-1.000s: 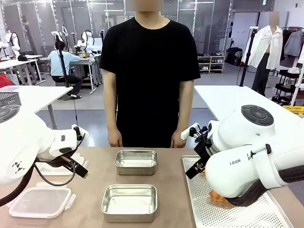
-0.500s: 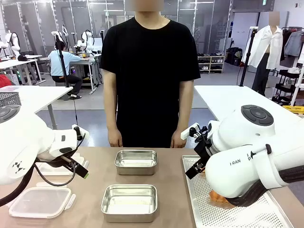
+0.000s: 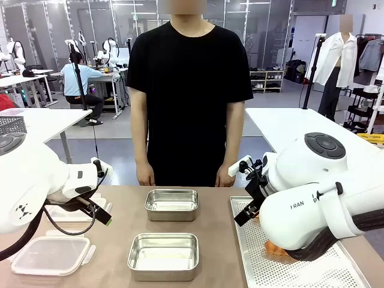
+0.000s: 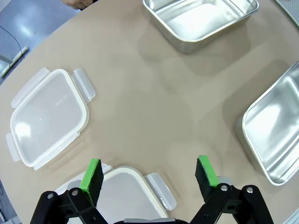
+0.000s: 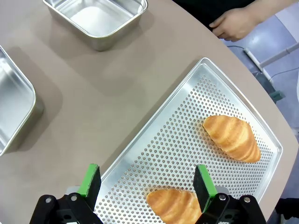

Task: Place the bread into the airtight container.
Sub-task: Pick up a Butter Roll and place it into an empty Airtight Container.

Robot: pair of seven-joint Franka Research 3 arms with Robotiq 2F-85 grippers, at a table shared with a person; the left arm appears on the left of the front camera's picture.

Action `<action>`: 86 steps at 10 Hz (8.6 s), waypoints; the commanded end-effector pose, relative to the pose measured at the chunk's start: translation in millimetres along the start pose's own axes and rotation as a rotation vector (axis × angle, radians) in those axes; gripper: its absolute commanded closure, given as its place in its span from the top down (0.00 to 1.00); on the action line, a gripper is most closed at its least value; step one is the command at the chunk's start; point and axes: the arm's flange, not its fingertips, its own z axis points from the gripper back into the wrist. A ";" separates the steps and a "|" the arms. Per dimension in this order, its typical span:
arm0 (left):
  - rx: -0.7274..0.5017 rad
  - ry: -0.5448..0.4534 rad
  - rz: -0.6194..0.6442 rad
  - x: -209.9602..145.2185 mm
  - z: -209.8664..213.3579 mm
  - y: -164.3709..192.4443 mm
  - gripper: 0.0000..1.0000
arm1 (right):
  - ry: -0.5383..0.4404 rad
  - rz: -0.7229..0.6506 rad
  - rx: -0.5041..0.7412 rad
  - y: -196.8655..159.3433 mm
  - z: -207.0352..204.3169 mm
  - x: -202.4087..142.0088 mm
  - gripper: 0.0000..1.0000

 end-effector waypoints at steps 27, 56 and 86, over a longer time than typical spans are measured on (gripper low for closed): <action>-0.094 -0.220 0.140 52.0 464.6 101.5 1.00 | -0.063 -0.088 -0.168 -103.1 441.7 -27.4 1.00; -0.099 -0.241 0.159 55.6 469.6 100.3 1.00 | 0.315 0.837 0.202 -72.1 105.0 14.7 1.00; -0.099 -0.241 0.159 55.6 469.6 100.3 1.00 | 0.395 0.810 0.476 -102.3 -84.4 -43.5 0.61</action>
